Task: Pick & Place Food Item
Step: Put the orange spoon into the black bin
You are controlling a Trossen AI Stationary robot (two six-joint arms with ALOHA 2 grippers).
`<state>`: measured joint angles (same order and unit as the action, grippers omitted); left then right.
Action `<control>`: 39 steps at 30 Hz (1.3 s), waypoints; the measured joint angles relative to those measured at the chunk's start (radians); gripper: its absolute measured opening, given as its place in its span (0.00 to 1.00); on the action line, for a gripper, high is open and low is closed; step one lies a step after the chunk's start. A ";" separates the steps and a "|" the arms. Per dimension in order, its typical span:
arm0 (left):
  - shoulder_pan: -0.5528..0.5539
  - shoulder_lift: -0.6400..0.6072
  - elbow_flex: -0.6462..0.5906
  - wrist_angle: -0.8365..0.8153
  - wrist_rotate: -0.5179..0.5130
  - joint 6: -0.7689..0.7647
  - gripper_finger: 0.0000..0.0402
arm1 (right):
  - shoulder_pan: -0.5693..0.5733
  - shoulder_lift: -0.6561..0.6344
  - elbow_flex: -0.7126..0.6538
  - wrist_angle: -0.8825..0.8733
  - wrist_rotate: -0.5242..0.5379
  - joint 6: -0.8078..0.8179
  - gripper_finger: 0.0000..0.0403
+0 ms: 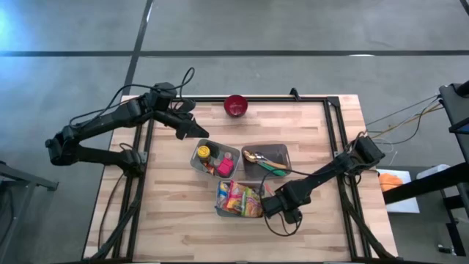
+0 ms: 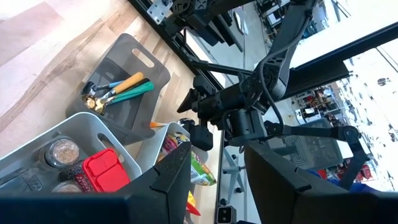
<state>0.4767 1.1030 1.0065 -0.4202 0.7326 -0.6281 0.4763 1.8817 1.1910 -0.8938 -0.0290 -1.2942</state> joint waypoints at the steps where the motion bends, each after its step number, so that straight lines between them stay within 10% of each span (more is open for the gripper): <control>1: 0.000 0.000 0.000 0.000 0.000 0.000 0.38 | 0.000 0.000 -0.004 0.003 0.002 0.000 0.76; 39: 0.000 0.000 0.000 0.000 0.000 -0.003 0.38 | -0.049 -0.078 0.046 0.064 0.094 -0.089 0.76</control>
<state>0.4770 1.1030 1.0069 -0.4206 0.7326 -0.6308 0.4271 1.8034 1.2368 -0.8296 0.0645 -1.3834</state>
